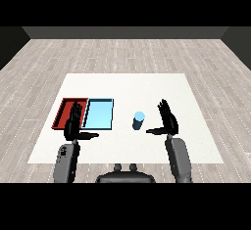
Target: Pick the blue can and put it in the blue box
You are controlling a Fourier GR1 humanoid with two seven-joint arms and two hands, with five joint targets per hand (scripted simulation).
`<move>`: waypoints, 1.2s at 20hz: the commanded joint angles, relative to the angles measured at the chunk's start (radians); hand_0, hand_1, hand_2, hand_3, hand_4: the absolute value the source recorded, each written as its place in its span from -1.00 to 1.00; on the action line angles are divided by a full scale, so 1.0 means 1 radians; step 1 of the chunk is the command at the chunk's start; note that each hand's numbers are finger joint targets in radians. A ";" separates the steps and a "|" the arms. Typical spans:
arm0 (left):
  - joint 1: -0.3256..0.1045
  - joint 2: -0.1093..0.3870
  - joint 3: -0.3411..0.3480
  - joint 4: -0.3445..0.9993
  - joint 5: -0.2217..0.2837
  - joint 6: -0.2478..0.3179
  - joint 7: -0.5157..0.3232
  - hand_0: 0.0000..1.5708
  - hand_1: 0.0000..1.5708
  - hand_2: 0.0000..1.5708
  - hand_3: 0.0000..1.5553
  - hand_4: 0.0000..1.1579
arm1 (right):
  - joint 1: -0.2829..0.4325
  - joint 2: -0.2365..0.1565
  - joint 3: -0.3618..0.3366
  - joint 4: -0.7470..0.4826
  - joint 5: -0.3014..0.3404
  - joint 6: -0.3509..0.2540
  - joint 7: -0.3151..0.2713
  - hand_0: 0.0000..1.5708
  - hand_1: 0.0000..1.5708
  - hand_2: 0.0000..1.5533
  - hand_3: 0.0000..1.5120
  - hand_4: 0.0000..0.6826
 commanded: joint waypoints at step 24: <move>0.011 0.020 0.030 -0.124 0.058 -0.016 0.109 -1.00 -1.00 -1.00 -1.00 -1.00 | -0.032 0.034 0.223 0.232 -0.188 -0.190 -0.132 -1.00 -1.00 -1.00 -1.00 -1.00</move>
